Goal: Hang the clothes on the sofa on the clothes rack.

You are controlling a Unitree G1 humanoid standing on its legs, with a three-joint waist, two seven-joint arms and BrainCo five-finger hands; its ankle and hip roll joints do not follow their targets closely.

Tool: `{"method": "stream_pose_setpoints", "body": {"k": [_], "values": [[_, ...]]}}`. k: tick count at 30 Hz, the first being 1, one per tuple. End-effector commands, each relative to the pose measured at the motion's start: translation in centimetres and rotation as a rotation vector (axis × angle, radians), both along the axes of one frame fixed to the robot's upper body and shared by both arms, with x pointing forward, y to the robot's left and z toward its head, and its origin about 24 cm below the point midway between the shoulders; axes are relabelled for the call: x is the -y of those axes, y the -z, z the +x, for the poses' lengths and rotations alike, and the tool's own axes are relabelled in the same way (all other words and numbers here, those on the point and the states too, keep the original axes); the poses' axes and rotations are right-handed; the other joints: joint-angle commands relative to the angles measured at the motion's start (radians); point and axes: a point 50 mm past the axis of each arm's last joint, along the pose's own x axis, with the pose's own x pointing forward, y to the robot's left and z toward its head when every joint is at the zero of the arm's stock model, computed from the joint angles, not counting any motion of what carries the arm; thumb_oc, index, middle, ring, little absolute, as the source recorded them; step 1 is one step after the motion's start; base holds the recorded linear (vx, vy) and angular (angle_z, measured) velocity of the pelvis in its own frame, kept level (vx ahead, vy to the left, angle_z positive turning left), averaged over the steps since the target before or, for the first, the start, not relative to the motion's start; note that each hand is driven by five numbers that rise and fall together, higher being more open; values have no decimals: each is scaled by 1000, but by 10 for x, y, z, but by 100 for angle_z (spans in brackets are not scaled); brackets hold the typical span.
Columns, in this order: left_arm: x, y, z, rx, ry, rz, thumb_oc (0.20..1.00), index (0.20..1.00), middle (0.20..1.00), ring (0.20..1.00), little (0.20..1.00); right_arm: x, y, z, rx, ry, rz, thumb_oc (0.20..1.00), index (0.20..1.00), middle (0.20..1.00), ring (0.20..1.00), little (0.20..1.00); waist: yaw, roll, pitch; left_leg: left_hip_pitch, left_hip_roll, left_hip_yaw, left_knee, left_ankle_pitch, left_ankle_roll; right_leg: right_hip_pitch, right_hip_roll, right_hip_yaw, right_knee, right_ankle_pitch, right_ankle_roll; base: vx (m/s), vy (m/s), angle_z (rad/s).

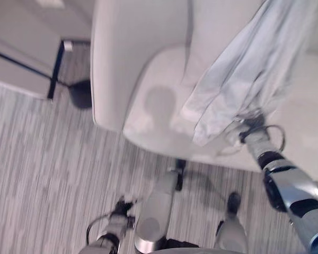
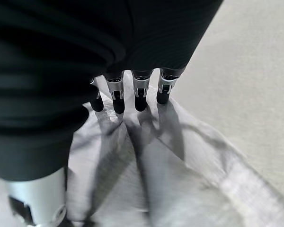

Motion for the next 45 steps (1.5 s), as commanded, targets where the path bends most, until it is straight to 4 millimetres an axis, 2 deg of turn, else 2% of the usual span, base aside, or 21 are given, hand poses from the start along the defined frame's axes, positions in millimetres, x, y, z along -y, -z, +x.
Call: {"method": "stream_pose_setpoints", "body": {"k": [1,6,9,10,11,12,14,18,20,22,23,26,30,32,34,36,38,40,41,43,45], "values": [[-9,12,-30,-82,26,79,1000,1000,1000,1000,1000,0,-44,14,146,3,-45,1000,1000,1000,1000,1000,46,52,-28,-18,160,-120,-80,159,-203,113,-3,11,26,94,15,19,102,-7],[-8,7,-23,-30,35,94,1000,1000,1000,1000,1000,-9,-47,20,117,-7,-21,1000,1000,1000,1000,1000,68,48,-28,-118,178,-130,21,143,-205,61,4,1,34,107,14,-13,53,-12],[-9,3,-19,16,11,93,1000,1000,1000,1000,1000,-12,-48,22,55,-35,-21,1000,1000,1000,1000,1000,103,40,-28,-211,212,-159,96,119,-229,26,4,-35,-7,125,17,-26,-2,-32],[-8,2,-17,25,13,92,1000,1000,1000,1000,1000,-12,-54,24,49,-46,-37,752,752,752,752,752,107,32,-28,-225,215,-164,99,124,-231,19,4,-39,-14,131,18,7,-29,-26],[-8,2,-16,28,12,91,1000,1000,1000,1000,1000,-12,-56,24,52,-48,-38,200,200,200,200,200,106,32,-28,-230,215,-166,100,124,-231,16,5,-39,-15,132,18,-10,-15,-19],[-8,2,-16,28,12,91,1000,1000,1000,1000,1000,-12,-56,25,52,-48,-38,200,200,200,200,200,105,33,-28,-231,215,-166,101,124,-231,16,6,-39,-15,132,18,24,-10,-8],[-8,5,-24,17,31,104,1000,1000,1000,1000,1000,-19,-70,31,-21,-144,-199,200,200,200,200,200,119,3,-28,-242,233,-178,92,110,-242,22,14,-46,-35,139,18,28,-21,-4],[-9,8,-32,-7,28,100,1000,1000,1000,1000,1000,-28,-81,36,1,-207,-264,200,200,200,200,200,108,-27,-28,-225,243,-188,84,92,-251,27,25,-41,-38,139,20,15,-39,0],[-8,6,-27,0,27,99,1000,1000,1000,1000,1000,-31,-85,38,16,-232,-288,200,200,200,200,200,98,-42,-28,-221,239,-188,75,95,-251,23,28,-36,-36,142,21,1,-43,-18],[-9,6,-27,-3,26,100,1000,1000,1000,1000,1000,-35,-83,38,15,-252,-299,200,200,200,200,200,92,-50,-28,-216,237,-188,71,97,-252,22,27,-36,-34,142,22,11,-56,-1],[-11,5,-24,-7,17,107,1000,1000,1000,1000,1000,-45,-73,38,15,-301,-298,200,200,200,200,200,74,-71,-28,-192,236,-191,61,91,-256,30,31,-22,-27,141,19,14,-60,2],[-13,4,-22,-6,19,114,1000,1000,1000,1000,1000,-46,-67,37,19,-310,-279,200,200,200,200,200,63,-83,-28,-176,231,-190,43,94,-257,32,30,-19,-22,137,18,7,-63,12],[-21,4,-21,-30,3,132,1000,1000,1000,1000,1000,-49,-36,28,47,-283,-69,200,200,200,200,200,32,-111,-28,-130,225,-188,-5,94,-262,40,35,-19,-5,123,12,-13,-75,5],[-27,7,-29,-70,-23,134,1000,1000,1000,1000,1000,-57,-13,17,94,-287,96,200,200,200,200,200,18,-128,-28,-81,224,-180,-30,85,-267,61,33,-21,5,113,7,9,-91,0],[-30,9,-33,-92,-43,131,1000,1000,1000,1000,1000,-59,-6,10,136,-288,168,200,200,200,200,200,9,-141,-28,-60,218,-175,-52,96,-267,62,27,-20,12,113,7,-1,-58,-9],[-40,13,-46,-150,-91,135,1000,1000,1000,1000,1000,-67,5,-15,282,-312,385,200,200,200,200,200,-19,-163,-28,13,213,-159,-84,90,-270,99,16,-17,29,98,3,31,-62,-10],[-44,13,-49,-167,-105,137,1000,1000,1000,1000,1000,-69,3,-24,343,-323,451,200,200,200,200,200,-24,-173,-28,45,206,-150,-104,100,-268,112,6,-21,38,94,5,18,-36,2],[-52,11,-48,-174,-126,146,1000,1000,1000,1000,1000,-75,-17,-40,513,-377,557,200,200,200,200,200,-38,-182,-28,143,194,-127,-149,102,-265,170,-11,-26,60,81,2,59,-28,-15],[-52,11,-48,-174,-126,147,1000,1000,1000,1000,1000,-75,-17,-41,513,-376,557,200,200,200,200,200,-37,-185,-28,146,191,-125,-158,109,-263,169,-14,-26,59,84,3,80,15,-15],[-62,7,-47,-159,-151,151,1000,1000,1000,1000,1000,-83,-50,-46,656,-452,557,200,200,200,200,200,-48,-190,-82,219,181,-91,-200,117,-257,208,-36,-44,73,79,1,100,39,-12],[-64,5,-46,-130,-177,143,1000,1000,1000,1000,1000,-82,-69,-47,721,-474,509,200,200,200,200,200,-50,-187,-128,264,174,-66,-221,117,-255,244,-50,-65,80,73,-1,97,59,-15]]}}
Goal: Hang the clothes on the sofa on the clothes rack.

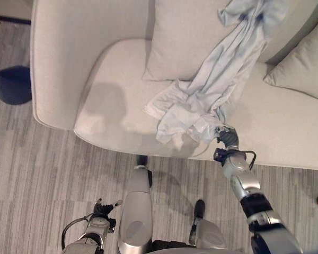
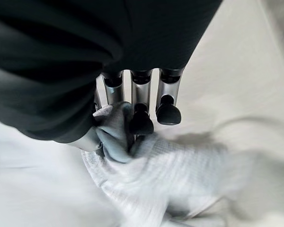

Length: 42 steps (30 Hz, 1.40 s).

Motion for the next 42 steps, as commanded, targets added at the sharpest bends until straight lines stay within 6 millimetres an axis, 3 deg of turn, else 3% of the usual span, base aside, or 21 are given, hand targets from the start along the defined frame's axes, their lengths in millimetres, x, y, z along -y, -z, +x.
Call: {"method": "stream_pose_setpoints", "body": {"k": [1,4,5,6,9,10,11,13,14,15,16,19,20,22,26,27,30,31,33,34,42], "values": [[1,6,-14,0,-80,-38,1000,1000,1000,1000,1000,25,-100,10,408,51,-67,200,200,200,200,200,9,64,-83,166,49,-51,-196,107,-186,85,-54,-31,65,-124,-3,86,67,-20],[1,-3,-2,100,-99,-51,1000,1000,1000,1000,1000,24,-135,9,523,49,-147,200,200,200,200,200,8,75,-157,232,28,-12,-250,115,-177,135,-76,-62,66,-125,0,117,101,-21],[6,-13,12,190,-75,-58,1000,1000,1000,1000,1000,19,-163,13,598,53,-208,200,200,200,200,200,2,85,-197,277,10,11,-294,117,-171,163,-85,-72,68,-131,4,71,95,-2],[6,-13,12,190,-75,-59,1000,1000,1000,1000,1000,19,-164,13,599,52,-209,200,200,200,200,200,2,86,-197,277,9,12,-299,123,-169,161,-86,-70,66,-127,5,95,88,-1],[26,-27,35,299,10,-91,1000,1000,1000,1000,1000,16,-207,29,655,66,-300,200,200,200,200,200,-11,92,-263,343,-13,39,-363,134,-158,210,-94,-79,71,-124,11,78,65,-10],[27,-27,36,302,9,-93,1000,1000,1000,1000,1000,16,-209,30,658,64,-302,200,200,200,200,200,-12,95,-261,342,-13,39,-365,139,-156,208,-94,-77,69,-120,12,47,75,-12],[38,-35,47,354,64,-111,1000,1000,1000,1000,1000,21,-240,38,684,91,-348,200,200,200,200,200,-31,105,-296,369,-21,49,-373,139,-138,220,-88,-74,75,-112,14,50,76,-1],[47,-46,59,412,120,-118,1000,1000,1000,1000,1000,17,-277,40,736,101,-411,200,200,200,200,200,-46,111,-326,396,-25,55,-384,135,-127,238,-84,-75,77,-111,13,98,48,7],[52,-53,65,448,149,-119,1000,1000,1000,1000,1000,12,-294,41,757,102,-436,200,200,200,200,200,-52,116,-336,406,-26,56,-388,134,-122,247,-82,-77,78,-112,14,84,1,-11],[53,-53,66,450,147,-121,1000,1000,1000,1000,1000,11,-295,41,759,99,-437,200,200,200,200,200,-54,118,-336,409,-26,55,-392,129,-125,250,-81,-79,77,-116,13,76,7,-21],[60,-65,75,501,208,-99,1000,1000,1000,1000,1000,-4,-328,36,823,93,-470,200,200,200,200,200,-65,124,-354,426,-31,58,-396,126,-115,259,-77,-85,80,-114,15,51,22,-16],[67,-76,88,538,282,-31,1000,1000,1000,1000,1000,-31,-360,29,885,62,-472,200,200,200,200,200,-84,131,-370,444,-34,58,-398,128,-103,265,-71,-90,85,-106,19,32,10,-13],[68,-76,88,539,281,-31,1000,1000,1000,1000,1000,-31,-361,29,886,62,-473,200,200,200,200,200,-84,132,-369,445,-34,57,-398,128,-103,266,-71,-91,85,-106,18,35,-35,-6],[81,-77,100,526,382,22,1000,1000,1000,1000,1000,-56,-381,19,939,18,-440,200,200,200,200,200,-107,128,-381,461,-30,59,-398,126,-104,273,-62,-89,91,-109,20,33,-42,1],[110,-69,106,480,473,-17,1000,1000,1000,1000,1000,-75,-389,12,968,-39,-400,200,200,200,200,200,-130,127,-386,474,-26,60,-392,122,-110,281,-59,-85,95,-116,21,19,-22,8],[129,-65,110,442,565,-28,1000,1000,1000,1000,1000,-90,-391,7,992,-92,-379,200,200,200,200,200,-148,127,-390,482,-22,62,-391,121,-114,280,-59,-85,98,-116,21,0,0,0],[146,-71,120,441,648,-24,1000,1000,1000,1000,1000,-103,-392,1,1011,-140,-366,200,200,200,200,200,-160,127,-389,492,-21,63,-393,113,-119,284,-58,-86,100,-123,20,23,-33,-3],[165,-80,133,447,755,-2,1000,1000,1000,1000,1000,-118,-393,-8,1046,-205,-356,200,200,200,200,200,-176,126,-387,494,-20,65,-394,120,-121,278,-57,-81,103,-116,19,50,-41,-2],[174,-86,139,459,798,2,1000,1000,1000,1000,1000,-124,-391,-12,1056,-235,-352,200,200,200,200,200,-183,126,-385,498,-20,66,-397,120,-122,276,-57,-78,105,-116,18,11,-14,-3],[192,-102,152,496,868,16,1000,1000,1000,1000,1000,-133,-391,-20,1089,-279,-365,200,200,200,200,200,-201,121,-382,504,-19,68,-403,122,-128,272,-57,-72,110,-116,15,23,-23,-9],[276,-161,169,684,1073,-99,1000,1000,1000,1000,1000,-154,-380,-37,1146,-400,-382,200,200,200,200,200,-255,134,-354,533,-21,83,-435,128,-151,250,-65,-50,118,-117,13,4,11,-9]]}}
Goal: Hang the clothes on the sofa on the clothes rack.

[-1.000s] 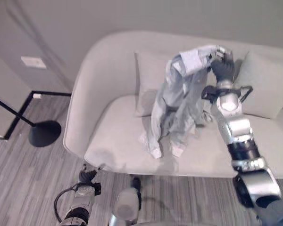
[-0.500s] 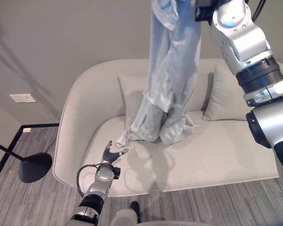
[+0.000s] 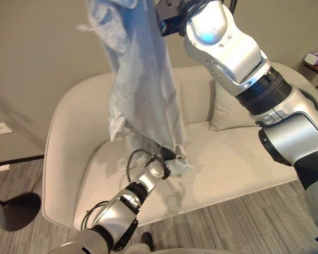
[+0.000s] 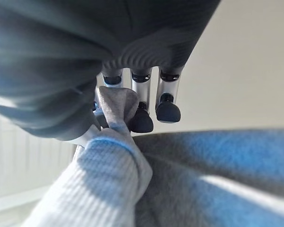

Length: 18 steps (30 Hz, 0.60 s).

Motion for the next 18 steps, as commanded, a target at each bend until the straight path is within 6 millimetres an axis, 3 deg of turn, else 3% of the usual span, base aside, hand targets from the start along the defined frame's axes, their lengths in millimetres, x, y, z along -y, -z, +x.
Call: {"method": "stream_pose_setpoints", "body": {"k": [1,3,4,6,8,14,16,18], "values": [[56,-48,13,146,151,-71,1000,1000,1000,1000,1000,9,-45,-17,151,35,41,200,200,200,200,200,-5,50,-10,0,63,-53,36,-36,-184,44,33,24,113,-235,-43,2,13,-4],[56,-48,13,147,151,-71,1000,1000,1000,1000,1000,9,-45,-17,151,35,41,200,200,200,200,200,-4,50,-9,1,63,-53,35,-36,-184,44,33,24,113,-235,-43,3,14,-6],[56,-61,23,181,122,-73,200,200,200,200,200,8,-43,-19,173,45,20,200,200,200,200,200,-20,50,-1,10,52,-47,18,-33,-186,38,31,34,115,-231,-49,6,31,-10],[54,-64,25,186,107,-79,200,200,200,200,200,9,-42,-18,176,53,15,200,200,200,200,200,-22,51,1,14,49,-45,12,-33,-186,35,30,37,116,-231,-49,3,36,-5],[41,-53,26,147,37,-76,200,200,200,200,200,17,-43,-16,200,92,6,200,200,200,200,200,-31,59,5,26,42,-42,7,-38,-181,27,28,42,116,-230,-49,2,49,-9],[41,-54,26,147,37,-76,200,200,200,200,200,17,-42,-16,201,92,6,200,200,200,200,200,-31,59,5,27,42,-41,6,-37,-181,27,28,43,116,-230,-49,1,3,-1],[13,-36,28,79,-83,-50,200,200,200,200,200,24,-43,-17,222,117,11,200,200,200,200,200,-37,63,7,31,33,-39,9,-41,-178,21,26,49,115,-227,-51,2,70,-1],[5,-32,29,67,-119,-54,200,200,200,200,200,29,-42,-18,234,129,17,200,200,200,200,200,-36,63,7,33,30,-37,8,-42,-176,20,24,49,116,-226,-51,5,67,-2]]}}
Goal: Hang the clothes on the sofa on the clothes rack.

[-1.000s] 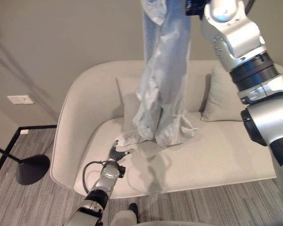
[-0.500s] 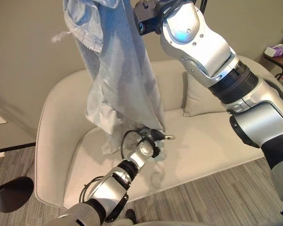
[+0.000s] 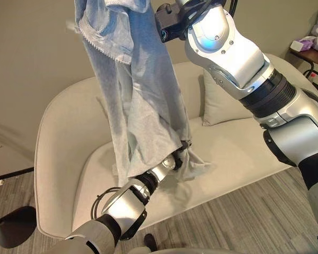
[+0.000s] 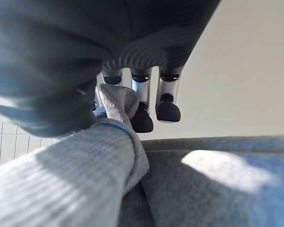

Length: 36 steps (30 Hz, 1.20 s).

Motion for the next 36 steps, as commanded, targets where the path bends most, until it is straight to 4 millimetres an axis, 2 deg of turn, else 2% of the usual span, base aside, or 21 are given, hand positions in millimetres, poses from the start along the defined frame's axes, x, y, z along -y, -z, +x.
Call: {"method": "stream_pose_setpoints", "body": {"k": [1,2,3,4,5,7,10,11,12,13,14,15,16,20,21,23,24,27,29,33,36], "values": [[-11,-13,13,26,-158,-107,200,200,200,200,200,37,-40,-16,223,132,62,200,200,200,200,200,7,53,-3,19,34,-52,27,-63,-170,25,26,11,102,-229,-47,-59,93,-4],[-42,-6,9,44,-271,-129,200,200,200,200,200,59,-34,-22,267,174,77,200,200,200,200,200,12,67,27,20,56,-34,23,-51,-176,-3,25,-18,91,-235,-43,-50,72,-8],[-43,-4,7,39,-271,-124,200,200,200,200,200,61,-32,-21,262,177,79,200,200,200,200,200,16,64,25,28,57,-30,19,-54,-178,1,26,-15,91,-239,-44,-151,23,-43],[-70,7,-3,50,-356,-110,200,200,200,200,200,93,-12,-19,251,242,110,200,200,200,200,200,30,64,54,17,57,-34,25,-47,-178,2,59,-9,117,-230,-44,-167,-12,-55],[-88,22,-18,35,-412,-82,200,200,200,200,200,118,3,-24,261,298,157,200,200,200,200,200,55,54,52,-4,46,-35,31,-48,-171,26,112,1,158,-239,-36,-268,-4,-47],[-112,31,-34,33,-533,-97,200,200,200,200,200,142,22,-25,240,369,207,200,200,200,200,200,88,60,57,-54,31,-32,53,-35,-154,55,190,10,217,-235,-20,-234,3,26],[-156,51,-72,10,-731,-85,200,200,200,200,200,182,69,-30,154,506,262,200,200,200,200,200,140,39,42,-117,-25,-44,76,-33,-126,63,312,54,255,-241,-12,-223,18,23],[-178,59,-94,0,-829,-50,200,200,200,200,200,195,101,-34,65,556,291,200,200,200,200,200,170,20,28,-132,-52,-46,75,-26,-119,68,340,66,210,-226,-31,-179,-15,22],[-178,60,-96,-5,-827,-44,200,200,200,200,200,196,104,-35,58,560,292,200,200,200,200,200,173,14,20,-131,-55,-47,72,-31,-120,70,337,65,206,-227,-30,-212,-58,38],[-196,62,-113,11,-906,-23,200,200,200,200,200,206,130,-43,-17,601,328,200,200,200,200,200,190,16,13,-134,-71,-63,61,-35,-108,43,369,114,168,-224,-39,-167,-71,29],[-202,58,-115,37,-920,-7,200,200,200,200,200,214,139,-48,-41,636,342,200,200,200,200,200,191,14,15,-141,-90,-73,59,-37,-99,44,394,145,127,-221,-45,-186,-69,33],[-202,58,-116,36,-920,-6,200,200,200,200,200,214,140,-48,-41,637,342,200,200,200,200,200,191,14,14,-141,-89,-73,59,-38,-99,44,394,145,125,-220,-45,-291,-92,34],[-213,50,-121,88,-953,2,200,200,200,200,200,226,154,-57,-68,708,354,200,200,200,200,200,201,21,20,-173,-109,-98,52,-32,-95,40,408,155,27,-218,-60,-320,-104,27],[-219,39,-131,147,-958,-19,200,200,200,200,200,235,201,-68,-256,757,336,200,200,200,200,200,196,45,44,-191,-106,-130,15,-33,-106,27,412,142,-68,-216,-75,-311,-101,33],[-220,39,-131,146,-958,-19,200,200,200,200,200,235,201,-68,-257,757,335,200,200,200,200,200,196,45,43,-191,-106,-131,15,-33,-106,28,412,141,-68,-216,-75,-212,-50,16],[-216,34,-129,165,-947,-55,200,200,200,200,200,229,223,-63,-371,707,331,200,200,200,200,200,202,28,90,-226,-96,-164,20,-64,-128,19,381,142,-67,-211,-72,-402,-62,41],[-207,35,-129,147,-906,-117,200,200,200,200,200,220,255,-61,-534,630,329,200,200,200,200,200,208,16,137,-229,-60,-215,36,-67,-136,-5,355,149,-80,-210,-67,-495,-62,25],[-198,31,-131,145,-827,-168,200,200,200,200,200,212,290,-61,-719,542,324,200,200,200,200,200,188,4,132,-161,25,-205,62,-85,-117,-70,326,135,-77,-196,-56,-291,32,-8],[-190,24,-125,157,-750,-181,200,200,200,200,200,203,303,-64,-802,453,341,200,200,200,200,200,144,10,97,-67,112,-179,59,-86,-89,-157,318,100,-45,-183,-50,-168,170,-1],[-186,6,-116,221,-661,-179,200,200,200,200,200,201,307,-73,-845,395,292,200,200,200,200,200,66,24,32,77,275,-159,6,-71,-78,-244,267,52,-8,-193,-34,-80,260,76],[-185,-2,-115,249,-646,-199,200,200,200,200,200,201,306,-75,-843,388,290,200,200,200,200,200,47,30,14,73,326,-172,0,-50,-81,-267,242,49,3,-195,-25,-10,183,33]]}}
